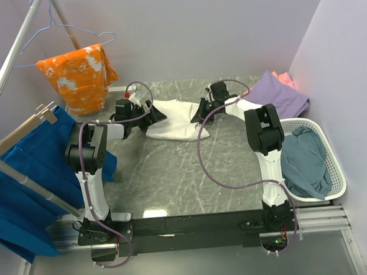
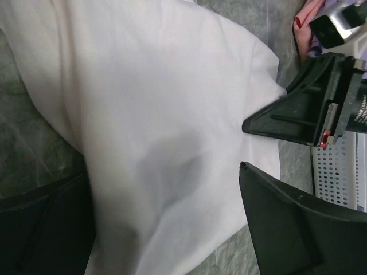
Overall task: Fold and stack the t-shirts
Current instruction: Put the neatly folded tshirt into the corner of the board with the right arm
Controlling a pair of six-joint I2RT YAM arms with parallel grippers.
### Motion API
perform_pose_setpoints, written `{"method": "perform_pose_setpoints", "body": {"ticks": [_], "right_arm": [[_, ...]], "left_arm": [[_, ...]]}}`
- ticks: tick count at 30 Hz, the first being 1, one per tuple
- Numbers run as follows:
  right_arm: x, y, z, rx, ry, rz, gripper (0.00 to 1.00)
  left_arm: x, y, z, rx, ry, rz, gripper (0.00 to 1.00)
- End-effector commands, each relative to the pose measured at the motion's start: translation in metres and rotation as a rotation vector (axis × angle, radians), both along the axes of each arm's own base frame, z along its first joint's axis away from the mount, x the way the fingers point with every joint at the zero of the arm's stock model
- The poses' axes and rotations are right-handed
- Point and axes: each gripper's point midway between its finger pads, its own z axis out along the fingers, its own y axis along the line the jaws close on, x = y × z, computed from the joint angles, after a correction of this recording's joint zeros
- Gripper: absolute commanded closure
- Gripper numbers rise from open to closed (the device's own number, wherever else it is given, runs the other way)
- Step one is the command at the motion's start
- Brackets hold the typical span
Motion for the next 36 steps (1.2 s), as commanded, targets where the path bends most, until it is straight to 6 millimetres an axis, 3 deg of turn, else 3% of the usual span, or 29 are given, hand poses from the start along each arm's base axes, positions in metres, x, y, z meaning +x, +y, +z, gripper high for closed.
{"method": "perform_pose_setpoints", "body": {"ticks": [1, 5, 7, 10, 11, 13, 14, 16, 17, 19, 20, 22, 23, 26, 28, 29, 31, 32, 34, 36], "right_arm": [[-0.004, 0.01, -0.018, 0.042, 0.076, -0.006, 1.0], [0.018, 0.004, 0.008, 0.092, -0.007, -0.048, 1.0], [0.032, -0.005, 0.033, 0.101, -0.068, -0.078, 1.0], [0.056, -0.034, 0.072, 0.081, -0.163, -0.144, 1.0], [0.064, -0.044, 0.093, 0.067, -0.219, -0.172, 1.0], [0.076, -0.074, 0.11, 0.028, -0.26, -0.231, 1.0], [0.085, -0.086, 0.134, 0.013, -0.316, -0.262, 1.0], [0.097, -0.121, 0.153, -0.029, -0.359, -0.337, 1.0], [0.104, -0.131, 0.178, -0.023, -0.413, -0.356, 1.0], [0.115, -0.167, 0.2, -0.048, -0.454, -0.427, 1.0], [0.121, -0.171, 0.228, -0.041, -0.513, -0.434, 1.0], [0.128, -0.215, 0.248, -0.085, -0.549, -0.518, 1.0], [0.131, -0.228, 0.269, -0.094, -0.592, -0.55, 1.0], [0.126, -0.274, 0.29, -0.164, -0.619, -0.682, 1.0], [0.119, -0.303, 0.293, -0.23, -0.623, -0.781, 1.0], [0.106, -0.315, 0.288, -0.256, -0.607, -0.819, 1.0], [0.096, -0.33, 0.288, -0.267, -0.62, -0.886, 1.0], [0.082, -0.342, 0.275, -0.313, -0.591, -0.945, 1.0], [0.071, -0.352, 0.265, -0.353, -0.572, -1.003, 1.0], [0.056, -0.359, 0.241, -0.402, -0.516, -1.041, 1.0]], "left_arm": [[-0.027, -0.008, -0.042, 0.018, 0.142, -0.031, 0.01], [-0.03, -0.008, -0.042, 0.017, 0.146, -0.033, 0.01], [-0.031, -0.007, -0.037, 0.018, 0.139, -0.032, 0.01], [-0.03, -0.008, -0.023, 0.01, 0.109, -0.031, 0.01], [-0.031, -0.008, -0.019, 0.006, 0.102, -0.03, 0.01], [-0.03, -0.008, -0.003, -0.004, 0.071, -0.026, 0.01], [-0.03, -0.008, 0.002, -0.006, 0.06, -0.024, 0.01], [-0.03, -0.008, 0.021, -0.018, 0.021, -0.023, 0.0], [-0.03, -0.009, 0.026, -0.02, 0.011, -0.026, 0.01], [-0.029, -0.011, 0.039, -0.028, -0.012, -0.033, 0.01], [-0.028, -0.012, 0.044, -0.032, -0.022, -0.039, 0.01], [-0.029, -0.015, 0.051, -0.038, -0.035, -0.045, 0.01], [-0.028, -0.016, 0.052, -0.04, -0.039, -0.048, 0.01], [-0.029, -0.021, 0.052, -0.047, -0.037, -0.061, 0.01], [-0.03, -0.023, 0.05, -0.051, -0.029, -0.069, 0.01], [-0.03, -0.024, 0.049, -0.052, -0.031, -0.071, 0.01], [-0.031, -0.026, 0.046, -0.058, -0.023, -0.081, 0.01], [-0.032, -0.027, 0.045, -0.058, -0.019, -0.085, 0.01], [-0.032, -0.03, 0.042, -0.068, -0.01, -0.096, 0.01], [-0.034, -0.033, 0.037, -0.073, 0.001, -0.11, 0.01]]}}
